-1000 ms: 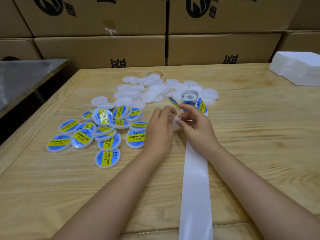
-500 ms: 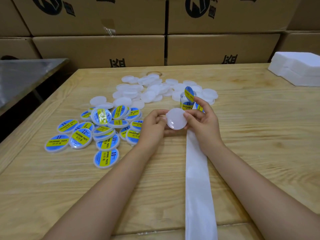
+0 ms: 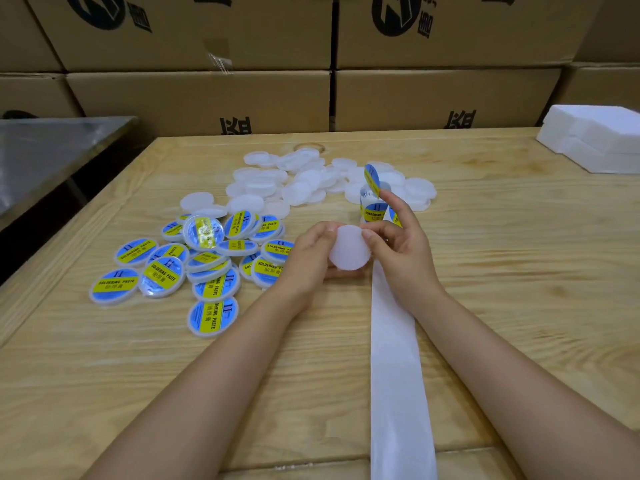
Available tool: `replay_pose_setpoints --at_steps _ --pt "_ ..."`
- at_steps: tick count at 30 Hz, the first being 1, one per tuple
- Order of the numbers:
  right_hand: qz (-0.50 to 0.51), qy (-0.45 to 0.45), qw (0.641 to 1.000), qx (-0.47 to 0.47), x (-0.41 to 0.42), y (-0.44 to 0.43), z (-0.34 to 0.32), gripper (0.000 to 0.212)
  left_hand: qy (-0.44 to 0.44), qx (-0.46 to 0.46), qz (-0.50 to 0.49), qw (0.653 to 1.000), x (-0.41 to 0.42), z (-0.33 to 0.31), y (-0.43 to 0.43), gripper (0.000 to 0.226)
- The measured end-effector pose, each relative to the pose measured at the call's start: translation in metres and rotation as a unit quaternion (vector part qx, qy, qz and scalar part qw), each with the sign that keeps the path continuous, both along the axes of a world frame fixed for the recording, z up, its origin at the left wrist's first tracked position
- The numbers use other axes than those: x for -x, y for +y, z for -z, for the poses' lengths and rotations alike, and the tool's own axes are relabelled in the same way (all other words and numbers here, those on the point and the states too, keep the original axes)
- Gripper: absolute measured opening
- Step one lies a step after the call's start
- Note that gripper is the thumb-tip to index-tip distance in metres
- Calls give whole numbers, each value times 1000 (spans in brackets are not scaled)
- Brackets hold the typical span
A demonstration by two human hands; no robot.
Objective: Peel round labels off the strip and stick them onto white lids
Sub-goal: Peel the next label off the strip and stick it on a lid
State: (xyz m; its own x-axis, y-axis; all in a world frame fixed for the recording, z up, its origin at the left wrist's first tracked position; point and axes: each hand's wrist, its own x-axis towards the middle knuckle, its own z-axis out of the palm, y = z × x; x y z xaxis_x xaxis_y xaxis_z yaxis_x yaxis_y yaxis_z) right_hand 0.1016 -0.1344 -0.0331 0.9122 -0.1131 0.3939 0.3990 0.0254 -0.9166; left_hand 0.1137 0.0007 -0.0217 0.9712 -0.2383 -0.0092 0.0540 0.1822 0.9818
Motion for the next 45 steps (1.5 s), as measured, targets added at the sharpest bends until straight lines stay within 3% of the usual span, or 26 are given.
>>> replay_pose_setpoints --at_steps 6,12,18,25,45 --pt "10 -12 1000 0 1 -2 -3 48 28 -5 -27 999 -5 0 3 25" --pt "-40 84 982 -165 3 -4 -8 4 95 80 -33 992 -6 -5 4 24" --pt "-73 150 965 -202 -1 -7 -5 22 111 146 27 983 -2 -9 8 30" --pt "-76 167 964 -193 -5 -6 0 27 102 131 62 984 1 -8 7 24" --pt "-2 171 978 -123 -1 0 -2 10 65 70 35 995 0 -5 3 31"
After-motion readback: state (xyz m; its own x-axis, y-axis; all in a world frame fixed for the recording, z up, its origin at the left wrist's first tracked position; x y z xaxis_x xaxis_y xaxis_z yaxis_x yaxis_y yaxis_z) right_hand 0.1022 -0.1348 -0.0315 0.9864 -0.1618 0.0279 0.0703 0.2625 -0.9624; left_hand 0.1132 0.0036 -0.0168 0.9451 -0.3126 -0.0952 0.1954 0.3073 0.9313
